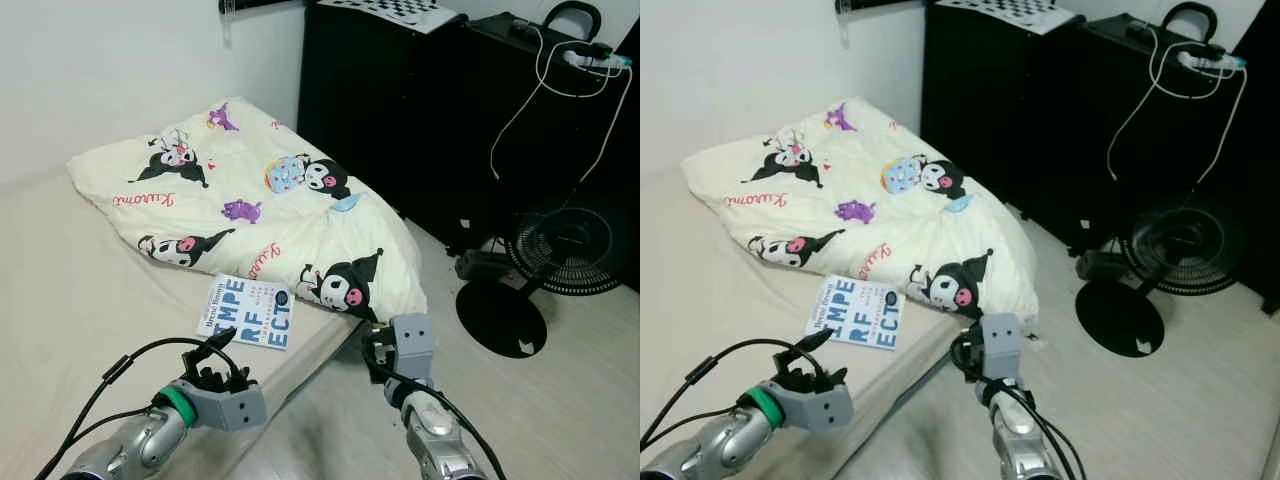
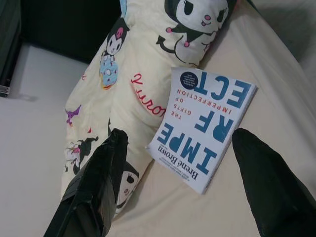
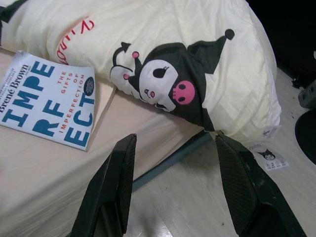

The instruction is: Clean up the room

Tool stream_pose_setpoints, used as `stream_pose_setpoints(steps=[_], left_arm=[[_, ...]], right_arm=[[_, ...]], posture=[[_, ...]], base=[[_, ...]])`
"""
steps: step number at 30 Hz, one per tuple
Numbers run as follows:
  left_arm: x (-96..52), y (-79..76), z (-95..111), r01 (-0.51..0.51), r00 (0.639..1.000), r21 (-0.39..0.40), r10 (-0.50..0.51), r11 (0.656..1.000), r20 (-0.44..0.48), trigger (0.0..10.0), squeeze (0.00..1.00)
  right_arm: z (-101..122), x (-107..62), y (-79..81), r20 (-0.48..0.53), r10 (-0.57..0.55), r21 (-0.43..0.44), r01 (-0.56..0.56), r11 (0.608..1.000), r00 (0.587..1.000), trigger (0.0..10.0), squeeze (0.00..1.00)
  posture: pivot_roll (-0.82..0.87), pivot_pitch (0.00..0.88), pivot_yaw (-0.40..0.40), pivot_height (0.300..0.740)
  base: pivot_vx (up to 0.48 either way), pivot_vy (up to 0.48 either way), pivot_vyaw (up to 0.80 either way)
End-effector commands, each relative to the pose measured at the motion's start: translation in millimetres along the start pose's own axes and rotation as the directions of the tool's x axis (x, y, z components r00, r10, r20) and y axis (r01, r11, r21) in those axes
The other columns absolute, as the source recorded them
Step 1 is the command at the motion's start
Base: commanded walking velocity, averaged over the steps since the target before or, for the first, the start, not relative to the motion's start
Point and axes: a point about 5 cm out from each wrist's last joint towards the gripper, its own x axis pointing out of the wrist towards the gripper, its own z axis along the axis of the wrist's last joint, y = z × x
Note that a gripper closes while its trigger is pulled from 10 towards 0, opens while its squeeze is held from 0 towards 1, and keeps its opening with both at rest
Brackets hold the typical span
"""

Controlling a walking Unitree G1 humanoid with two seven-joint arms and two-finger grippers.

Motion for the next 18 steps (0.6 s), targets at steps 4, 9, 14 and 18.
stream_pose_setpoints(steps=[4, 9, 14, 18], left_arm=[[-4.5, -9.5, -0.6, 0.028, 1.000, 0.014, -0.028, 1.000, 0.012, 10.0, 0.00], [-4.3, -8.1, -1.7, 0.032, 0.999, 0.025, -0.032, 0.999, 0.020, 10.0, 0.00], [-4.6, -7.1, -3.3, 0.039, 0.999, 0.033, -0.039, 0.999, 0.021, 10.0, 0.00], [-4.8, -5.9, -4.9, 0.038, 0.999, 0.043, -0.039, 0.998, 0.021, 10.0, 0.00]], right_arm=[[-4.6, -1.3, -1.0, -0.012, -0.015, 0.003, 0.015, 1.000, 1.000, 10.0, 0.00], [-2.0, -0.3, -3.3, 0.000, -0.023, 0.004, 0.023, 1.000, 1.000, 10.0, 0.00], [-0.7, 0.0, -2.0, 0.008, -0.022, 0.004, 0.022, 1.000, 1.000, 10.0, 0.00], [0.3, 0.1, -0.1, 0.016, -0.017, 0.002, 0.017, 1.000, 1.000, 10.0, 0.00]], posture=[[0.00, 0.103, 0.014, 0.680], [0.00, 0.121, 0.028, 0.660], [0.00, 0.131, 0.030, 0.645], [0.00, 0.141, 0.029, 0.625]], base=[[0.000, 0.000, 0.00], [0.000, 0.000, 0.00], [0.000, 0.000, 0.00], [0.000, 0.000, 0.00]])
